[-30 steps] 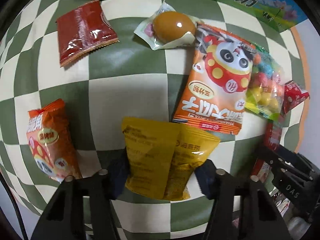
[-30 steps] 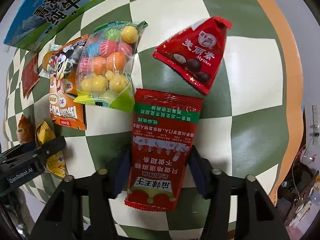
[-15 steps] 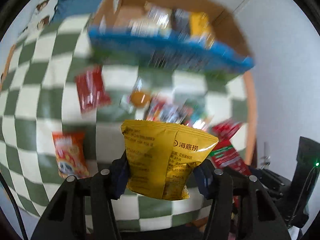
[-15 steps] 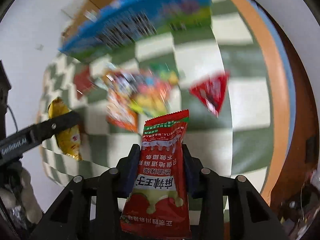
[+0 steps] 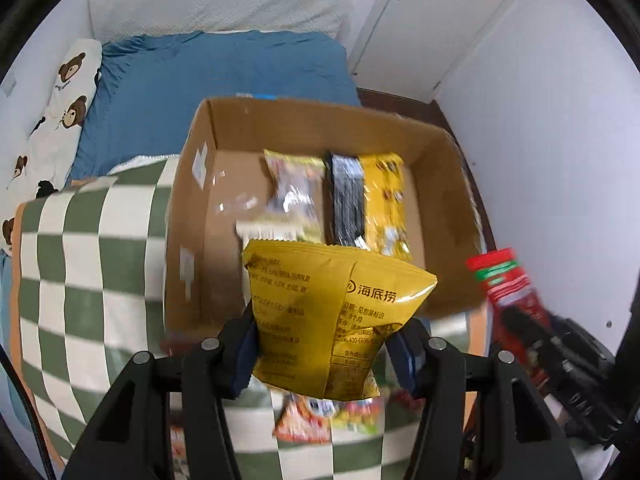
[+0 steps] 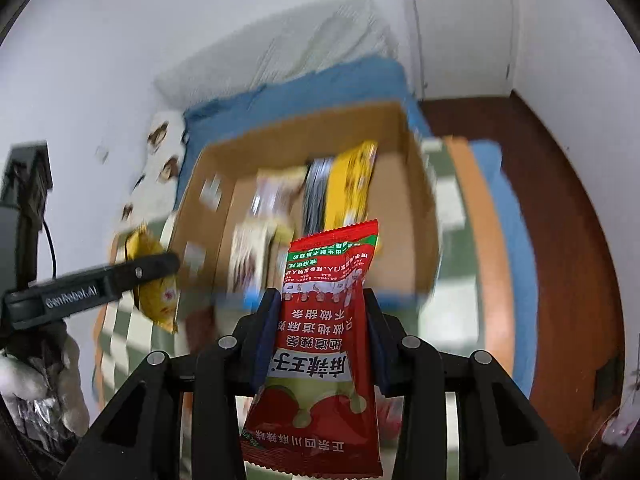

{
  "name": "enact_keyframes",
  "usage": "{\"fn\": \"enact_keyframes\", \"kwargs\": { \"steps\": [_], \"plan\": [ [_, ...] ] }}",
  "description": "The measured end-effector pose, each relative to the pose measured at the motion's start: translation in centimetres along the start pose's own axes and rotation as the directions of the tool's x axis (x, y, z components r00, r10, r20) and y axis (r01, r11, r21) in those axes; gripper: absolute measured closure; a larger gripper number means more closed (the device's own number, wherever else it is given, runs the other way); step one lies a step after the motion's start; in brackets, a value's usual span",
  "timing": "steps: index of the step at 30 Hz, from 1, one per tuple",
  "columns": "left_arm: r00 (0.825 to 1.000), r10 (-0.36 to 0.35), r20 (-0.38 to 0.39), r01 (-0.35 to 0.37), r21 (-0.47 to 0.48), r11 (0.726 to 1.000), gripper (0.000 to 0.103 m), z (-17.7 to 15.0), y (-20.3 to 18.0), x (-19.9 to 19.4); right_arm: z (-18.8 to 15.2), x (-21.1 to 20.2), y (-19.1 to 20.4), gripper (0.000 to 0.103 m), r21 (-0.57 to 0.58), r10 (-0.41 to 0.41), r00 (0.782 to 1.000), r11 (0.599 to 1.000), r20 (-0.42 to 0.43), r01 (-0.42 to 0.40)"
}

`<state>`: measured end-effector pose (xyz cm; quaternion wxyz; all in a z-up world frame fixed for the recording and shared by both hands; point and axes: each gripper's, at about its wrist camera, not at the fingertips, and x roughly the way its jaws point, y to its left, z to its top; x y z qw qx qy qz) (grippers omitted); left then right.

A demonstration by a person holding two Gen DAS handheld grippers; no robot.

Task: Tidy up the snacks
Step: 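Place both packs into the cardboard box and open both tools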

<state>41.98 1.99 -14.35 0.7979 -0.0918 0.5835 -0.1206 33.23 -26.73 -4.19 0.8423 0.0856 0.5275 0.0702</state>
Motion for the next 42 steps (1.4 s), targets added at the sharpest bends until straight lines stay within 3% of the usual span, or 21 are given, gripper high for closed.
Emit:
{"fn": "enact_keyframes", "kwargs": {
  "steps": [5, 9, 18, 20, 21, 22, 24, 28, 42],
  "plan": [
    [0.997, 0.048, -0.055, -0.049, -0.020, 0.999, 0.050, 5.3, 1.5, 4.3, 6.2, 3.8, -1.0, 0.061, 0.028, -0.074, 0.997, 0.997, 0.032, 0.073],
    [0.992, 0.090, -0.087, -0.093, -0.033, 0.995, 0.050, 7.7, 2.9, 7.5, 9.3, 8.0, -1.6, 0.061, 0.032, -0.131, 0.991, 0.991, 0.029, 0.130],
    [0.982, 0.112, -0.149, -0.125, -0.076, 0.989, 0.049, 10.7, 5.8, 12.1, 11.2, 14.3, -2.3, 0.061, 0.032, -0.192, 0.981, 0.981, 0.040, 0.190],
    [0.982, 0.111, -0.156, -0.126, -0.089, 0.988, 0.046, 11.1, 6.1, 12.7, 11.6, 15.6, -2.8, 0.054, 0.040, -0.212, 0.977, 0.977, 0.021, 0.211],
    [0.982, 0.110, -0.154, -0.125, -0.089, 0.988, 0.037, 11.3, 6.3, 13.0, 11.7, 16.4, -3.1, 0.047, 0.048, -0.214, 0.977, 0.976, -0.009, 0.214],
    [0.982, 0.112, -0.152, -0.126, -0.085, 0.988, 0.024, 11.3, 6.4, 13.1, 11.7, 17.0, -3.4, 0.030, 0.054, -0.214, 0.976, 0.975, -0.035, 0.215],
    [0.981, 0.129, -0.143, -0.140, -0.068, 0.988, 0.015, 11.4, 6.3, 13.3, 11.6, 17.6, -3.6, 0.028, 0.055, -0.203, 0.978, 0.977, -0.053, 0.206],
    [0.981, 0.134, -0.140, -0.145, -0.068, 0.987, 0.015, 11.0, 6.1, 13.4, 11.3, 18.3, -3.2, 0.022, 0.035, -0.216, 0.974, 0.975, -0.060, 0.219],
    [0.977, 0.204, -0.061, -0.205, -0.012, 0.979, 0.015, 6.7, 4.0, 11.5, 9.6, 16.9, -2.2, 0.022, 0.026, -0.226, 0.970, 0.973, -0.089, 0.229]
  ]
}}
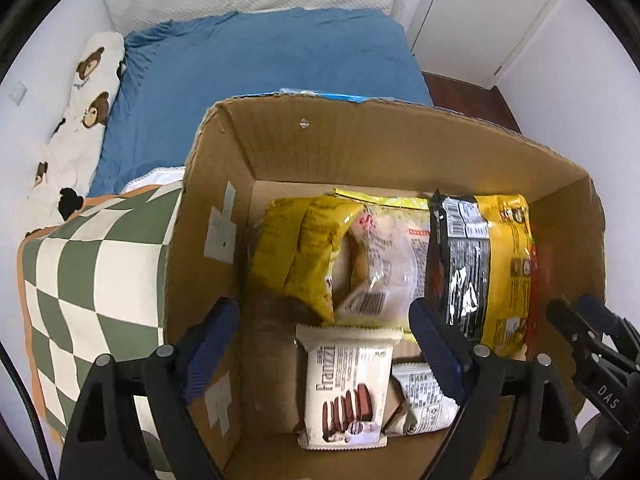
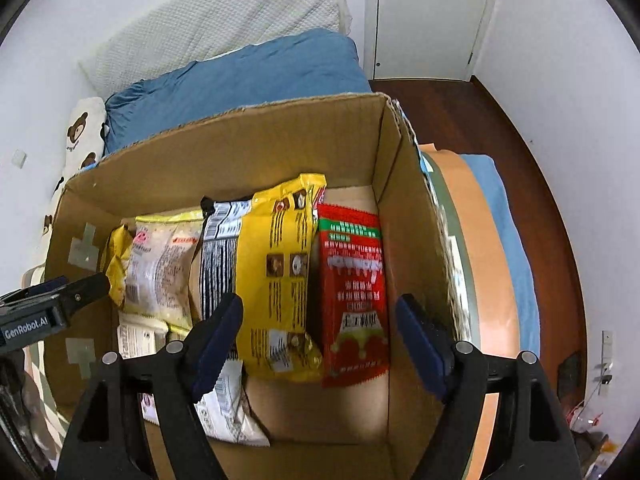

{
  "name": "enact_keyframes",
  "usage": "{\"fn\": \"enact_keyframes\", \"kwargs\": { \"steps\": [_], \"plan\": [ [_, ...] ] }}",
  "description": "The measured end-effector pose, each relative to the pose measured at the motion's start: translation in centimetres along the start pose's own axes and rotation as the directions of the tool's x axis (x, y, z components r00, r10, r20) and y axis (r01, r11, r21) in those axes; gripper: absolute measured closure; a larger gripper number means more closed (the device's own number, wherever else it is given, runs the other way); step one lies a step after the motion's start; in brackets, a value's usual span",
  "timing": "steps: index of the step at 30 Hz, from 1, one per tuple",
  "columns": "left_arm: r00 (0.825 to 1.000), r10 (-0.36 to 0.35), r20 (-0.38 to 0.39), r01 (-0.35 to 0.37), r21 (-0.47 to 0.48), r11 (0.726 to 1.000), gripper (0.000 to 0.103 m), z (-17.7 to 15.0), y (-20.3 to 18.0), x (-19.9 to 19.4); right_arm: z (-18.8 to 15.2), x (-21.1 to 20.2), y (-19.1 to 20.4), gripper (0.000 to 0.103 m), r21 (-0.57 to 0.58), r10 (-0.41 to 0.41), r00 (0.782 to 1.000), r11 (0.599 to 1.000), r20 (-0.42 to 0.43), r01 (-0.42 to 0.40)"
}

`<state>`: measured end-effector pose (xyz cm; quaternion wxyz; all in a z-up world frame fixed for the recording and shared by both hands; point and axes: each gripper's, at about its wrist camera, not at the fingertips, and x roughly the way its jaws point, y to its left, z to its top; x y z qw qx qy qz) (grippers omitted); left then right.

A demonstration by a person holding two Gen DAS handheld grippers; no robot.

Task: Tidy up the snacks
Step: 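Place both packs into the cardboard box and open both tools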

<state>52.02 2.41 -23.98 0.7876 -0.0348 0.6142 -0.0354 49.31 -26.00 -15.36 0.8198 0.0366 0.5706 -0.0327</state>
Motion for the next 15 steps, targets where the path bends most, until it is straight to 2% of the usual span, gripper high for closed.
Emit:
{"fn": "enact_keyframes", "kwargs": {
  "steps": [3, 5, 6, 15],
  "plan": [
    [1.000, 0.003, 0.028, -0.003, 0.004, 1.000, 0.015, -0.8, -0.2, -1.2, -0.7, -0.5, 0.0, 0.022, -0.004, 0.002, 1.000, 1.000, -0.005, -0.002],
    [0.998, 0.008, 0.060, -0.008, 0.007, 1.000, 0.015, -1.4, -0.5, -2.3, -1.1, -1.1, 0.1, 0.011, -0.005, 0.006, 1.000, 1.000, -0.001, -0.006],
    [0.997, 0.010, 0.078, -0.011, 0.013, 1.000, 0.015, -1.8, -0.6, -3.0, -1.3, -1.4, 0.2, 0.010, -0.007, 0.008, 1.000, 1.000, 0.002, -0.008],
    [0.975, 0.008, 0.222, -0.015, 0.032, 0.999, 0.015, -5.8, -1.3, -8.9, -4.0, -6.5, 1.6, 0.009, -0.051, 0.030, 0.996, 0.998, 0.089, -0.026]
  ]
}}
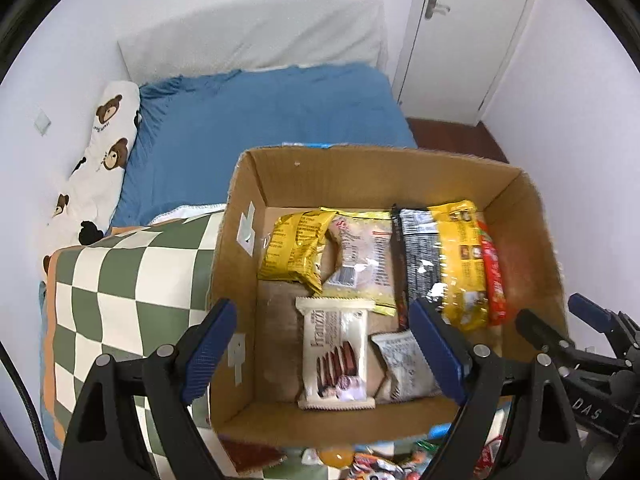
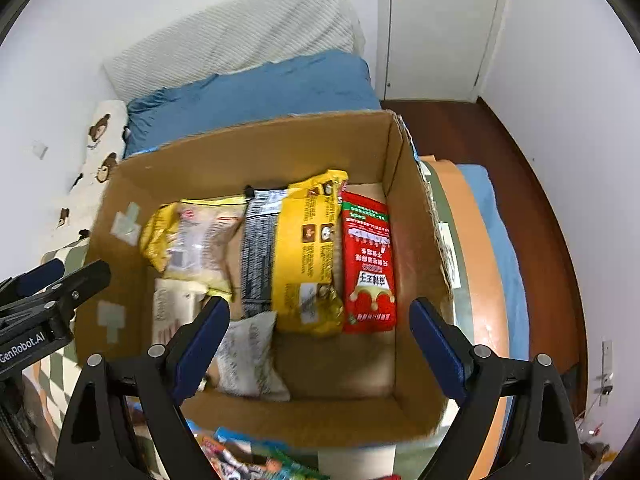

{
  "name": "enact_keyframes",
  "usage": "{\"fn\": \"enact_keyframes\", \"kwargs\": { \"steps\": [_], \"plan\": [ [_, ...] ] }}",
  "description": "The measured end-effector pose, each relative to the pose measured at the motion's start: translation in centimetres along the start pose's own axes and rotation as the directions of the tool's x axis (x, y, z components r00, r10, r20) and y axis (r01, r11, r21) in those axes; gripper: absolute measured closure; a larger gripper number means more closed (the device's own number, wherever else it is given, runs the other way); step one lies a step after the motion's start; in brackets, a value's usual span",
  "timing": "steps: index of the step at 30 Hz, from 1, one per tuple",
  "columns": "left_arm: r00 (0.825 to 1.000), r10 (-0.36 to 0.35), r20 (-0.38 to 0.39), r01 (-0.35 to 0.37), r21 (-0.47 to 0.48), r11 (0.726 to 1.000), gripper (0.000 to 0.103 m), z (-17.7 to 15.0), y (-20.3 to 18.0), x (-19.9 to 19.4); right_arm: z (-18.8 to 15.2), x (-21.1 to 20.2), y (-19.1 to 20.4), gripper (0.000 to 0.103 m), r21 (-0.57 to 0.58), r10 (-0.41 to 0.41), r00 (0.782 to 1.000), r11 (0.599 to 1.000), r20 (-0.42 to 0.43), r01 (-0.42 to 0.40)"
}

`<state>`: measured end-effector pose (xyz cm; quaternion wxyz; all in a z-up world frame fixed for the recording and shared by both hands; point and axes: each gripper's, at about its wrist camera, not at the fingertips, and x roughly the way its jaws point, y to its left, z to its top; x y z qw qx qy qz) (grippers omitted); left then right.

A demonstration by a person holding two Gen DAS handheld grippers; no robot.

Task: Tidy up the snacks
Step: 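Place both packs into the cardboard box and open both tools, then grasp the orange snack bag with the left tool while the right grasps the panda bag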

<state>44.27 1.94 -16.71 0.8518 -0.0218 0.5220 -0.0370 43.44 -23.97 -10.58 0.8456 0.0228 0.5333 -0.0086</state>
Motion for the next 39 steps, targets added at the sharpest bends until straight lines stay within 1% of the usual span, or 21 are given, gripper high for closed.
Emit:
{"fn": "enact_keyframes", "kwargs": {
  "steps": [2, 8, 12, 16, 18, 20, 22, 24, 26, 29, 31, 32, 34, 35, 38, 39],
  "plan": [
    [1.000, -0.002, 0.027, 0.002, 0.004, 1.000, 0.015, -0.7, -0.1, -1.4, -0.7, -1.5, 0.3, 0.006, -0.010, 0.007, 1.000, 1.000, 0.025, -0.007],
    [0.995, -0.011, 0.102, 0.009, 0.017, 1.000, 0.015, -3.5, -0.6, -6.1, -3.1, -6.4, 1.0, 0.006, -0.037, -0.005, 0.994, 0.999, 0.114, 0.009],
    [0.991, -0.016, 0.136, 0.015, 0.014, 1.000, 0.015, -5.2, -0.5, -8.4, -4.6, -9.2, 1.0, 0.006, -0.034, 0.001, 0.988, 0.999, 0.155, 0.005],
    [0.989, -0.042, 0.144, 0.043, -0.005, 0.999, 0.015, -6.6, -0.1, -10.3, -6.3, -11.6, 0.9, 0.006, -0.019, 0.024, 0.984, 1.000, 0.175, -0.021],
    [0.988, -0.042, 0.152, 0.044, -0.015, 0.999, 0.015, -7.4, 0.1, -11.1, -7.1, -12.8, 1.0, 0.006, -0.017, 0.037, 0.983, 0.999, 0.182, -0.034],
    [0.988, -0.047, 0.149, 0.052, -0.031, 0.998, 0.015, -8.4, 0.7, -11.7, -8.1, -13.5, 0.9, 0.006, -0.009, 0.053, 0.983, 0.999, 0.179, -0.052],
    [0.990, -0.045, 0.132, 0.052, -0.051, 0.997, 0.015, -9.5, 1.4, -11.8, -9.3, -13.6, 0.9, 0.006, 0.004, 0.081, 0.984, 0.997, 0.156, -0.083],
    [0.994, -0.031, 0.109, 0.039, -0.076, 0.996, 0.015, -11.0, 2.5, -11.4, -10.8, -12.6, 0.7, 0.006, 0.032, 0.109, 0.989, 0.993, 0.102, -0.112],
    [0.997, 0.001, 0.071, 0.007, -0.106, 0.994, 0.015, -12.8, 4.0, -10.5, -12.5, -10.6, 0.7, 0.006, 0.070, 0.138, 0.990, 0.988, 0.036, -0.140],
    [0.998, 0.054, -0.022, -0.057, -0.162, 0.985, 0.015, -16.0, 7.0, -8.1, -15.4, -6.5, 1.5, 0.006, 0.117, 0.210, 0.975, 0.973, -0.076, -0.201],
    [0.991, 0.083, -0.103, -0.103, -0.219, 0.970, 0.015, -18.5, 9.7, -5.9, -17.0, -3.5, 2.7, 0.006, 0.125, 0.222, 0.964, 0.971, -0.144, -0.204],
    [0.986, 0.089, -0.143, -0.123, -0.248, 0.961, 0.015, -19.6, 11.1, -5.0, -17.7, -1.8, 3.3, 0.006, 0.135, 0.234, 0.956, 0.968, -0.178, -0.211],
    [0.976, 0.092, -0.197, -0.148, -0.293, 0.945, 0.015, -21.4, 13.2, -3.7, -18.8, 0.9, 4.5, 0.007, 0.144, 0.238, 0.943, 0.967, -0.231, -0.209],
    [0.967, 0.077, -0.241, -0.154, -0.321, 0.934, 0.015, -22.4, 14.5, -2.7, -19.3, 2.5, 5.2, 0.010, 0.144, 0.235, 0.937, 0.969, -0.260, -0.203],
    [0.954, 0.033, -0.298, -0.147, -0.369, 0.918, 0.015, -24.4, 16.0, -1.3, -20.0, 5.4, 6.4, 0.016, 0.142, 0.210, 0.928, 0.975, -0.307, -0.173],
    [0.948, 0.010, -0.317, -0.137, -0.383, 0.914, 0.015, -25.0, 16.3, -0.6, -20.1, 6.1, 6.9, 0.016, 0.132, 0.198, 0.931, 0.977, -0.306, -0.165]
  ]
}}
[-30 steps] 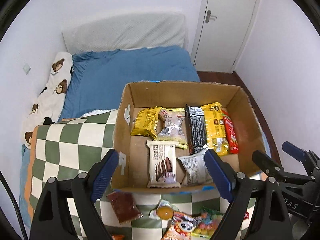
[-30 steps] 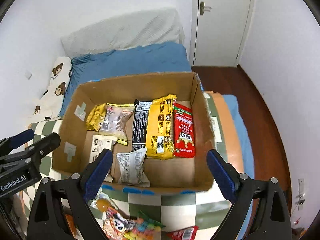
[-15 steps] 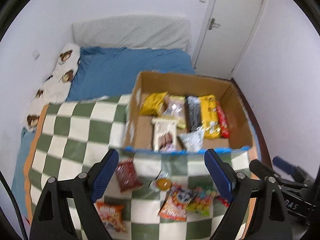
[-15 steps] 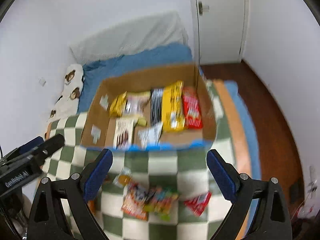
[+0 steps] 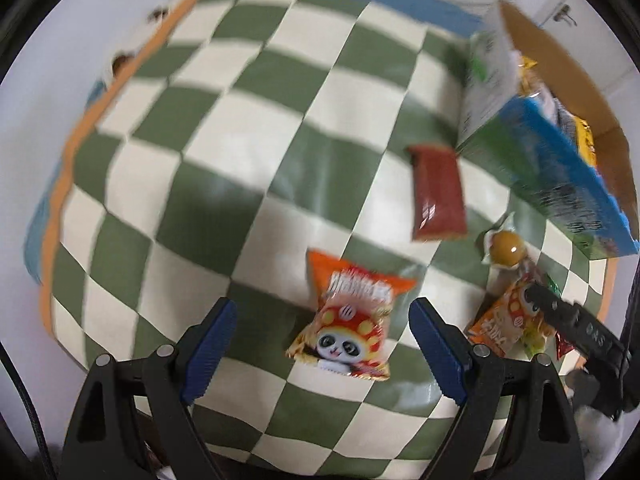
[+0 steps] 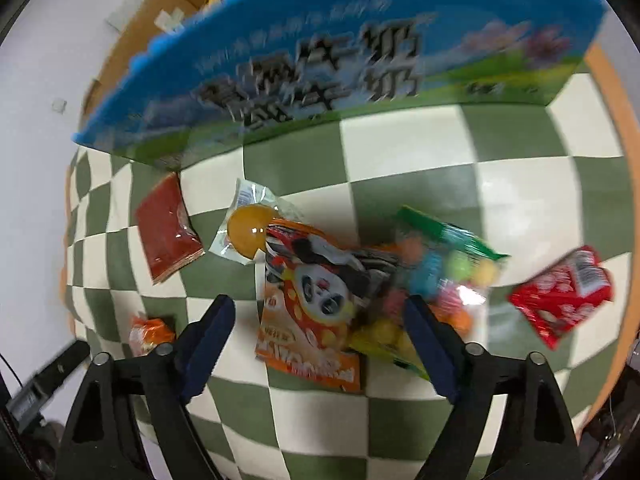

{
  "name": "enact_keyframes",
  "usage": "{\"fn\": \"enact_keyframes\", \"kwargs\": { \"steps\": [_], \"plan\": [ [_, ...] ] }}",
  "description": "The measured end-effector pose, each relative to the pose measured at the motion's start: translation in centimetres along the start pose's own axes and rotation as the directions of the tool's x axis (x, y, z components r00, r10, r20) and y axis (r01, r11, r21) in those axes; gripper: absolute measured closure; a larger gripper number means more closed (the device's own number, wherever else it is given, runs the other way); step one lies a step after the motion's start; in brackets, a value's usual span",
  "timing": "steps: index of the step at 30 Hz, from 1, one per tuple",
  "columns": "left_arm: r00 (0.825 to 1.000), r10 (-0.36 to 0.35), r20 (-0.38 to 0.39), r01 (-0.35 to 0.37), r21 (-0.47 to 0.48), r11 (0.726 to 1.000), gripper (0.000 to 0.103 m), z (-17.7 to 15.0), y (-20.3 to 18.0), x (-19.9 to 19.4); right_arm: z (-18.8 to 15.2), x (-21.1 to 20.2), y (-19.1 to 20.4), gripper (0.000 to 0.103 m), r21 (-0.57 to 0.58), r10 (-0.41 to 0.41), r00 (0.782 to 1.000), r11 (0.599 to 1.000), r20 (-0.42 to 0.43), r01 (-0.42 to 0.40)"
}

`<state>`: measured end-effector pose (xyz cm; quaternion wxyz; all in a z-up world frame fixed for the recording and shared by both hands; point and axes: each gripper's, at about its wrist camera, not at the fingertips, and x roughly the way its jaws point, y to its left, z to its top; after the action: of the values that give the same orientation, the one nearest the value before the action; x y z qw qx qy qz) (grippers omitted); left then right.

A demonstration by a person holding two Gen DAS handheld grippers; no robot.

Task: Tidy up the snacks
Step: 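Grasp the orange snack bag with the left tool while the right grasps the panda bag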

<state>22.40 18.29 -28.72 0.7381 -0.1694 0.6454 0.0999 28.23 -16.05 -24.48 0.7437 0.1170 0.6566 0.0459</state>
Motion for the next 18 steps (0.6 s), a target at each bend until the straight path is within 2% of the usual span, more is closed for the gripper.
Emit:
{"fn": "enact_keyframes", "kwargs": {
  "steps": [3, 6, 8, 9, 11, 13, 18],
  "plan": [
    [0.997, -0.027, -0.071, 0.028, 0.007, 1.000, 0.015, -0.5, -0.1, 2.3, 0.4, 1.1, 1.7, 0.018, -0.047, -0.045, 0.999, 0.998, 0.010, 0.046],
    [0.993, -0.013, -0.120, 0.021, 0.061, 0.998, 0.015, -0.8, -1.5, 5.0, 0.3, 3.5, 2.7, 0.034, -0.071, -0.062, 0.996, 0.996, -0.069, 0.057],
    [0.989, -0.005, -0.145, 0.018, 0.087, 0.996, 0.015, -1.0, -2.4, 6.7, -0.2, 5.0, 2.8, 0.036, -0.075, -0.072, 0.992, 0.995, -0.103, 0.065],
    [0.988, -0.005, -0.153, 0.020, 0.096, 0.995, 0.015, -1.1, -2.7, 7.2, -0.5, 5.2, 3.1, 0.037, -0.101, -0.095, 0.991, 0.991, -0.089, 0.086],
    [0.989, -0.009, -0.149, 0.026, 0.112, 0.993, 0.022, -1.3, -3.3, 7.9, -1.2, 5.1, 3.7, 0.042, -0.146, -0.125, 0.990, 0.983, -0.070, 0.114],
    [0.990, -0.014, -0.141, 0.031, 0.119, 0.992, 0.050, -1.7, -3.7, 8.3, -2.3, 5.0, 4.0, 0.045, -0.182, -0.135, 0.988, 0.976, -0.074, 0.120],
    [0.988, -0.024, -0.151, 0.047, 0.151, 0.987, 0.052, -3.7, -4.3, 8.3, -6.0, 4.6, 4.0, 0.047, -0.240, -0.139, 0.983, 0.965, -0.119, 0.108]
  ]
}}
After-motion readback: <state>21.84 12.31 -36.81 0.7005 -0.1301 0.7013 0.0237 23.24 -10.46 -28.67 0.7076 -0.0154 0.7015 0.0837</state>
